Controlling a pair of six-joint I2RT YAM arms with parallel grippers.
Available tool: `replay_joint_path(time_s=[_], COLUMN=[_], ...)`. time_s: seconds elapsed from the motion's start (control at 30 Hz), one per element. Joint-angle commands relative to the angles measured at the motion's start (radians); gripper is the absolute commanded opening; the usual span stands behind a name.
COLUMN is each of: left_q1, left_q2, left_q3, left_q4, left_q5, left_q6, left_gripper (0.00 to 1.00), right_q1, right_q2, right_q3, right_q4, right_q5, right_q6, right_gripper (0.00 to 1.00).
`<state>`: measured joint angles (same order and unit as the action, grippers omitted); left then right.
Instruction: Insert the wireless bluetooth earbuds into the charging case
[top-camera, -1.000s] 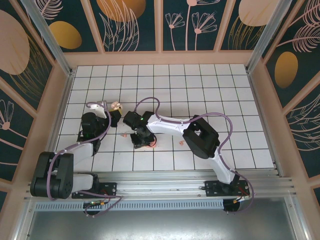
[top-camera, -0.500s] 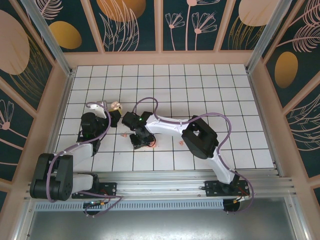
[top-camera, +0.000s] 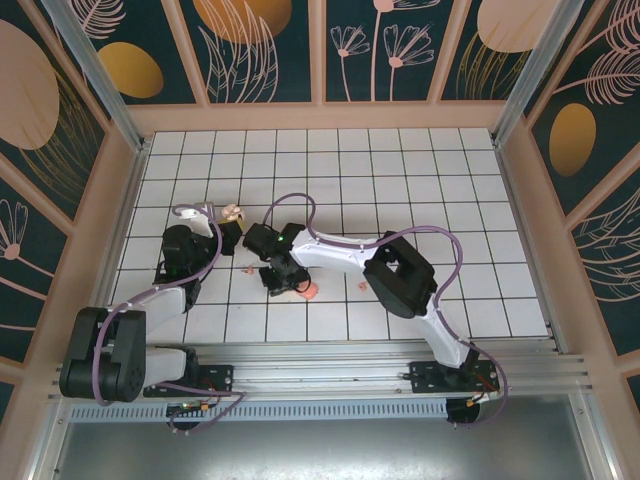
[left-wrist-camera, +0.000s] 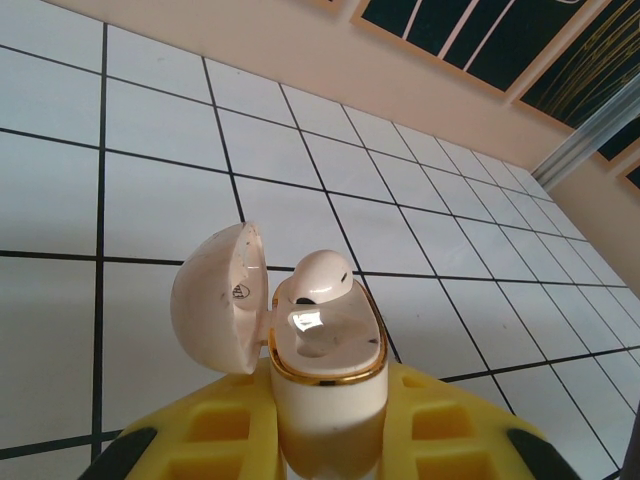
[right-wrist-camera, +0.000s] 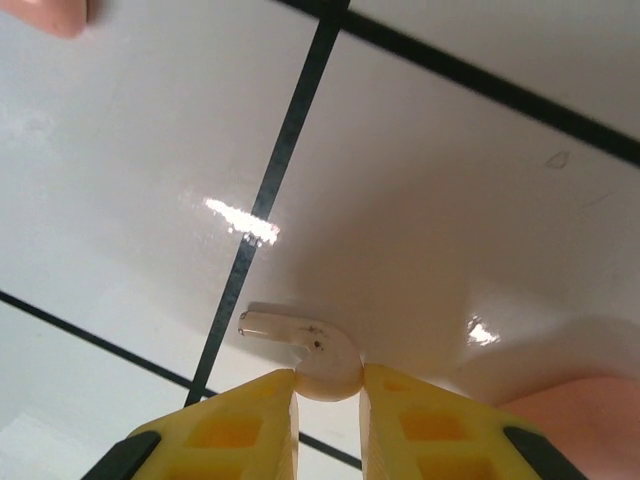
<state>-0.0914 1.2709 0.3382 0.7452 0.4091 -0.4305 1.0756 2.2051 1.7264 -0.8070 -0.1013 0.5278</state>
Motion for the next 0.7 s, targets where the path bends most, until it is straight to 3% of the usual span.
replay_joint_path(time_s=[0.0, 0.33, 0.67], left_q1=[0.005, 0.005, 0.005], left_q2=[-0.022, -0.024, -0.021], left_q3=[0.012, 0.014, 0.015], left_q4=[-0.003, -0.011, -0.009], left_q5=[-0.004, 0.002, 0.008], left_q6=[0.025, 0.030, 0.031], left_gripper=[0.05, 0.05, 0.05], right_q1=[0.004, -0.024, -0.162], right_q2=[-0.064, -0.154, -0.290], right_q3=[-0.015, -0.072, -0.274], right_q4=[0.018, 0.034, 0.049], right_q5=[0.064, 0.047, 0.012], right_q6=[-0.018, -0.089, -0.174], right_gripper=[0.21, 0.21, 0.21])
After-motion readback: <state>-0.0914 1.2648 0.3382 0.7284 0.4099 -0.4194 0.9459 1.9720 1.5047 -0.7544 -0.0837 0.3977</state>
